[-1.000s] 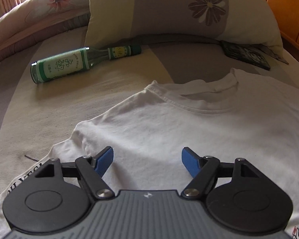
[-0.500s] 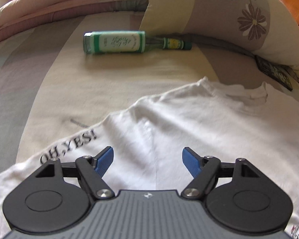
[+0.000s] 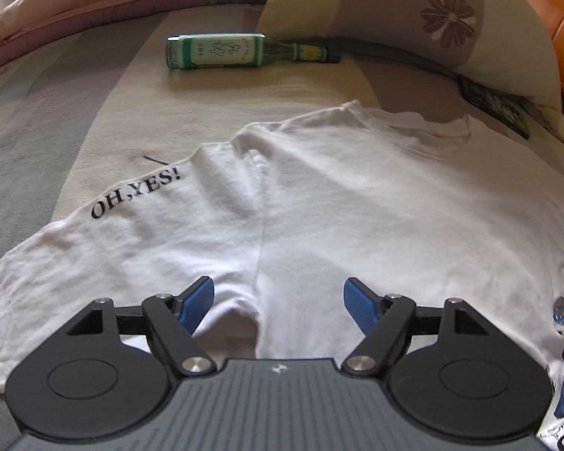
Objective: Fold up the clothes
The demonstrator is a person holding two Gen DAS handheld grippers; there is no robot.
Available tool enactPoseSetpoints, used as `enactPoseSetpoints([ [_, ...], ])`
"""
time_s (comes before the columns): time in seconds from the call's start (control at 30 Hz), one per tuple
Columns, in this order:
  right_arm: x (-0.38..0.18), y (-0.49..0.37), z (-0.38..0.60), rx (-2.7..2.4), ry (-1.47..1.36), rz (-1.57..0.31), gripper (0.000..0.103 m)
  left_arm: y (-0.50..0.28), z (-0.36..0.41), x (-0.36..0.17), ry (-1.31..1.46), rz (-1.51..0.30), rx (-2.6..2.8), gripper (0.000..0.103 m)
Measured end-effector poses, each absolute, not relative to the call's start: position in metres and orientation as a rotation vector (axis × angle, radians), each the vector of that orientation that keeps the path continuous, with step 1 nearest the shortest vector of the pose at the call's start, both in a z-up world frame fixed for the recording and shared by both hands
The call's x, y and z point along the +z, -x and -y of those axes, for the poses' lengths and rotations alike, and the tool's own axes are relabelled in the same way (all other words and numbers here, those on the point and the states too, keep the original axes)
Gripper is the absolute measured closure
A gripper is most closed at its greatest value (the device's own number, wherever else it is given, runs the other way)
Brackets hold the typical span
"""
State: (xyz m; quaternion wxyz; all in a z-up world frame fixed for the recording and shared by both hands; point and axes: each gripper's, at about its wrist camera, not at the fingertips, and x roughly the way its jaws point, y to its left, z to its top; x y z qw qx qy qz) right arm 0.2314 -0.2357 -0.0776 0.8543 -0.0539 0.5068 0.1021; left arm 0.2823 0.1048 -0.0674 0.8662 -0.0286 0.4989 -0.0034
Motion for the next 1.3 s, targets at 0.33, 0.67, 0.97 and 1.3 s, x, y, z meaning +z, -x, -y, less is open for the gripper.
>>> enactPoseSetpoints([
  [0.33, -0.072, -0.227, 0.231, 0.273, 0.207, -1.011, 0.0, -0.234, -0.054, -0.084, 0.025, -1.03, -0.142, 0.026],
  [0.67, -0.081, -0.228, 0.231, 0.192, 0.253, -0.956, 0.0, -0.202, -0.058, -0.084, -0.146, -0.997, -0.228, 0.025],
  [0.97, -0.102, -0.232, 0.218, 0.281, 0.257, -0.962, 0.0, -0.218, -0.036, -0.105, -0.205, -0.982, -0.334, 0.022],
  [1.3, -0.113, -0.219, 0.23, 0.301, 0.193, -0.859, 0.0, -0.213, -0.037, -0.112, -0.162, -0.914, -0.334, 0.015],
])
